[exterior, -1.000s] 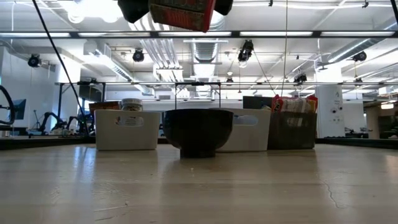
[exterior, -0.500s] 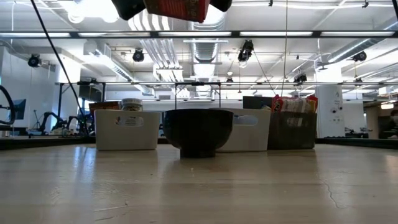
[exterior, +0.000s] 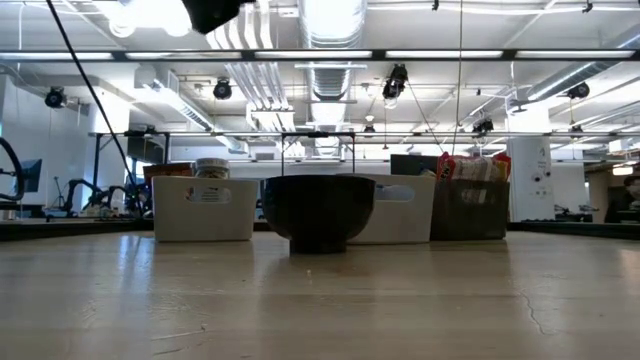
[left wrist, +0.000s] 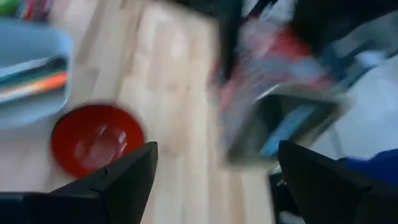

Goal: Pick & Place Food Item
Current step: Put the red seasoning can into the left white bin

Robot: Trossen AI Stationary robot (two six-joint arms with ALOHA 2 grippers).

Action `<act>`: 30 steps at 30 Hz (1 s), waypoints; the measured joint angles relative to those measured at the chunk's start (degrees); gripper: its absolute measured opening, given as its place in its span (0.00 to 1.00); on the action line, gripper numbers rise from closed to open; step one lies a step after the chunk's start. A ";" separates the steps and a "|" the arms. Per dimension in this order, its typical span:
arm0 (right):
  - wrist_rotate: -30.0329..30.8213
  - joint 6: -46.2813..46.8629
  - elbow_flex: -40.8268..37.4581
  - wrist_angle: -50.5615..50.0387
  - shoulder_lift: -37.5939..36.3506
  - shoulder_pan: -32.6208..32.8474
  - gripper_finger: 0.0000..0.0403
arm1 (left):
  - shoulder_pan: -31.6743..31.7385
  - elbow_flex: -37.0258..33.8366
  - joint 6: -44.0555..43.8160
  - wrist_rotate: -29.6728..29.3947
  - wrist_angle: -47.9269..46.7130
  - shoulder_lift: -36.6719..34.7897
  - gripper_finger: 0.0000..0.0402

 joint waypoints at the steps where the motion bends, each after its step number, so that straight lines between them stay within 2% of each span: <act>1: 0.54 0.04 0.04 -0.13 0.00 -0.21 0.46 | -0.13 0.02 -0.02 1.27 1.72 0.00 0.83; 5: 0.49 -0.01 0.06 -0.25 0.02 -0.25 0.46 | -0.43 0.02 -0.27 3.29 4.54 -0.07 0.83; 14: 1.06 0.40 0.01 0.73 0.02 -1.22 0.46 | -0.70 0.02 -1.80 3.20 10.45 0.81 0.83; 27: 1.63 3.97 -0.10 0.89 0.07 -1.83 0.46 | -1.40 0.02 -2.03 3.69 10.03 0.51 0.83; 30: 1.67 3.95 -0.10 1.05 0.07 -1.84 0.46 | -1.38 0.02 -3.43 5.70 10.05 0.63 0.83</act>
